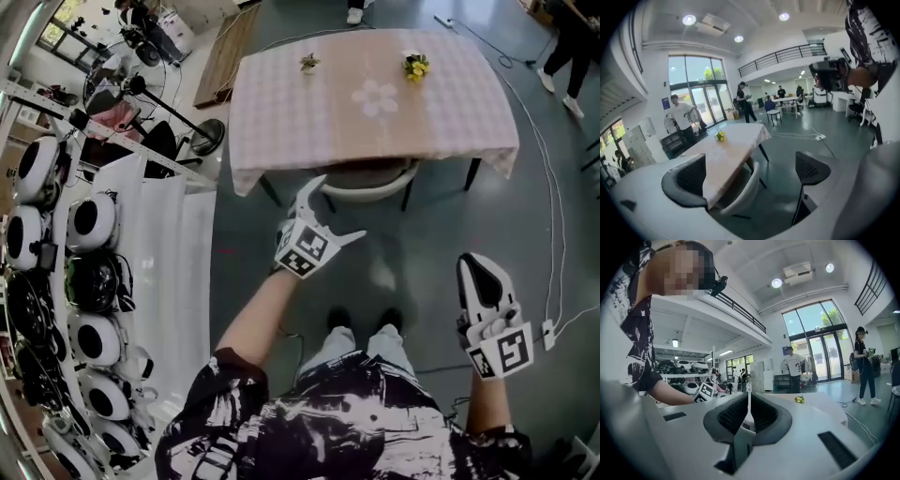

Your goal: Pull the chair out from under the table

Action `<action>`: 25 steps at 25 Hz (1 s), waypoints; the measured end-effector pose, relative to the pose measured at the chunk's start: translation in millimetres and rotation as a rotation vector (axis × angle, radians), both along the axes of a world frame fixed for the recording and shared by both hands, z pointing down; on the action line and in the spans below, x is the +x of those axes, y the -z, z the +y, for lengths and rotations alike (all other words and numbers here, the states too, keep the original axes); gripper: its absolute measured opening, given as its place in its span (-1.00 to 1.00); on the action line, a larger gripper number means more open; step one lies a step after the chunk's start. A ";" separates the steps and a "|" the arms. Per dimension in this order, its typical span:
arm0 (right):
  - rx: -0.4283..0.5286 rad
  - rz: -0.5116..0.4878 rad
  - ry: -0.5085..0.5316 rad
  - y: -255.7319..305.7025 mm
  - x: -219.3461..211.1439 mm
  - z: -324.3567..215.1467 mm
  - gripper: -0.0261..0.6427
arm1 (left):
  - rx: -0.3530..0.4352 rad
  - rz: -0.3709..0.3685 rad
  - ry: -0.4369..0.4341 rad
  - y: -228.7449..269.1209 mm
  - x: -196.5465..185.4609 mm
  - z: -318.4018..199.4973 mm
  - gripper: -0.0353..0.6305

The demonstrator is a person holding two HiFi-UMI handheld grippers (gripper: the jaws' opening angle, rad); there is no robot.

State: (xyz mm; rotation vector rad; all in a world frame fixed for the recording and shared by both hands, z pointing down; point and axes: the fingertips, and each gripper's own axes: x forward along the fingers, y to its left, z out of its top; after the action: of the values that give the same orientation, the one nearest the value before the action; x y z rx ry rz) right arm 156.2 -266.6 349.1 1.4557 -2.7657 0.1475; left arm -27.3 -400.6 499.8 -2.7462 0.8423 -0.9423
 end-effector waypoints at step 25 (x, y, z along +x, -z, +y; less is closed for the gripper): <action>-0.209 0.066 -0.132 -82.6 66.2 11.6 -0.89 | -0.134 -0.632 -0.245 -267.9 40.1 -92.9 0.81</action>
State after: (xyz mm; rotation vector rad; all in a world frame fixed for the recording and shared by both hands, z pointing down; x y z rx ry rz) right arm 222.4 -255.1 431.7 1.5566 -2.5139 0.3712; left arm 12.7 -493.5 767.7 -2.3212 0.3338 -1.7089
